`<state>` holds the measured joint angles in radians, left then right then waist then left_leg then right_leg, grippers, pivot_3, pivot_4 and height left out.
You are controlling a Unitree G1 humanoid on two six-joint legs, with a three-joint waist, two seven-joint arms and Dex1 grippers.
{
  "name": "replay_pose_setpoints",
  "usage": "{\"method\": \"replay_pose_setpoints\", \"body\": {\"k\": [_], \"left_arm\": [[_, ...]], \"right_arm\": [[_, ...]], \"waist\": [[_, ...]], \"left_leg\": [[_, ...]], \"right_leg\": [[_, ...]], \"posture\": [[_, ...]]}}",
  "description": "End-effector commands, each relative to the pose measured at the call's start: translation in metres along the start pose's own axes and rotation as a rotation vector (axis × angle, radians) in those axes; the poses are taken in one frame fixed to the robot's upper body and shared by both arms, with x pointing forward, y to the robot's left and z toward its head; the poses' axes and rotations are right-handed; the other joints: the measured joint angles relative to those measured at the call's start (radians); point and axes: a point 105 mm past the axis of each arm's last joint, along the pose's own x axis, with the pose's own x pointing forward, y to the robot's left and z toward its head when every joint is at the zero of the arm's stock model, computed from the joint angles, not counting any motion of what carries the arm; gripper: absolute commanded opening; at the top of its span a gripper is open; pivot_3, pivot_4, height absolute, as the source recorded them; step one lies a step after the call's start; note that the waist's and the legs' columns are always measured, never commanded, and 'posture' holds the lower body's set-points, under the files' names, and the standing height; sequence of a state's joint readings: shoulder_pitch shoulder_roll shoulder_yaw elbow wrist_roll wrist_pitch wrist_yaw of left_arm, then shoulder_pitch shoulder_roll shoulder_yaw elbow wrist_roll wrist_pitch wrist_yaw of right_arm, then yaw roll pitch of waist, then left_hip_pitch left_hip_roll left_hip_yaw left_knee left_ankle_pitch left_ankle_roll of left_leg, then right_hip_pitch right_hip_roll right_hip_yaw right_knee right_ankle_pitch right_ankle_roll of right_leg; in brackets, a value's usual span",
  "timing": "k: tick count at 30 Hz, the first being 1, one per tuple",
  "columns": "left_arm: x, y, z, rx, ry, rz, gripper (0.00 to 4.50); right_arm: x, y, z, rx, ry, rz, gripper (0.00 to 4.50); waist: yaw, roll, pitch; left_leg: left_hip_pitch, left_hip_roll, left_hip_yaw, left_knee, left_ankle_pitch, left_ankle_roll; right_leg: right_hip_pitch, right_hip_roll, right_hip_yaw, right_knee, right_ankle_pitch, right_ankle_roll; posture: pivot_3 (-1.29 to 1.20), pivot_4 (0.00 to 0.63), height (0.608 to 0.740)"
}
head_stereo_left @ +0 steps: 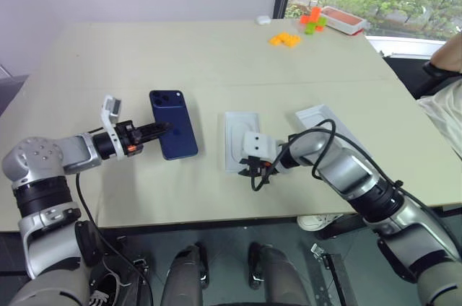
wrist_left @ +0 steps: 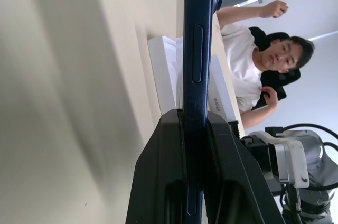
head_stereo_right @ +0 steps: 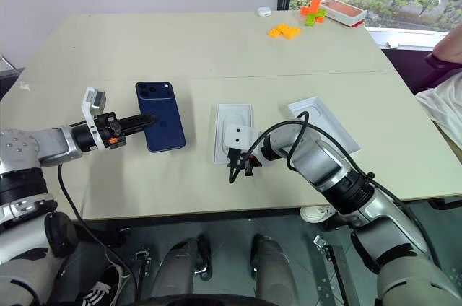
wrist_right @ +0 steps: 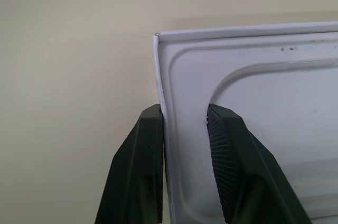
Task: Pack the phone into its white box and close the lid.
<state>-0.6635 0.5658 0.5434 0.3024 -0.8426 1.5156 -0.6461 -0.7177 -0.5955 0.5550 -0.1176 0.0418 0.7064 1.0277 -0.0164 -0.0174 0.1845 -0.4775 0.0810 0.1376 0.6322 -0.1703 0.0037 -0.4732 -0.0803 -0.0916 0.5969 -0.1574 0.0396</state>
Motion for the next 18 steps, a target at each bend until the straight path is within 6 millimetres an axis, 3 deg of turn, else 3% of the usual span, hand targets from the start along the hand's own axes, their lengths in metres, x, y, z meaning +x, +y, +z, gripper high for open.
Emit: {"method": "replay_pose_setpoints", "body": {"k": [1,8,13,18], "left_arm": [[-0.003,-0.020,0.010,0.054,-0.029,-0.074,0.00],[-0.006,-0.020,0.014,0.057,-0.036,-0.073,0.00],[-0.006,-0.021,0.015,0.054,-0.041,-0.074,0.00],[-0.004,-0.021,0.022,0.118,-0.079,-0.040,0.00]], "right_arm": [[0.003,-0.002,-0.004,0.013,0.013,-0.016,0.59],[0.002,0.023,0.024,-0.004,-0.111,0.087,0.59],[0.013,0.038,0.026,-0.013,-0.118,0.112,0.59],[0.023,0.040,0.026,0.060,-0.113,0.105,0.59]], "waist": [[-0.001,0.000,0.000],[-0.001,0.000,0.000],[-0.001,0.000,0.000],[-0.002,0.000,0.000]], "left_leg": [[0.000,0.000,0.000,0.000,0.000,0.000],[0.000,0.000,0.000,0.000,0.000,0.000],[0.000,0.000,0.000,0.000,0.000,0.000],[0.000,0.000,0.000,0.000,0.000,0.000]], "right_leg": [[0.000,0.000,0.000,0.000,0.000,0.000],[0.000,0.001,0.000,0.001,0.000,0.000],[0.000,0.001,0.000,0.000,0.000,0.001],[0.000,0.001,0.000,0.001,0.000,0.001]], "posture": [[0.00,0.150,0.740],[0.00,0.150,0.740],[0.00,0.150,0.740],[0.00,0.150,0.740]]}}
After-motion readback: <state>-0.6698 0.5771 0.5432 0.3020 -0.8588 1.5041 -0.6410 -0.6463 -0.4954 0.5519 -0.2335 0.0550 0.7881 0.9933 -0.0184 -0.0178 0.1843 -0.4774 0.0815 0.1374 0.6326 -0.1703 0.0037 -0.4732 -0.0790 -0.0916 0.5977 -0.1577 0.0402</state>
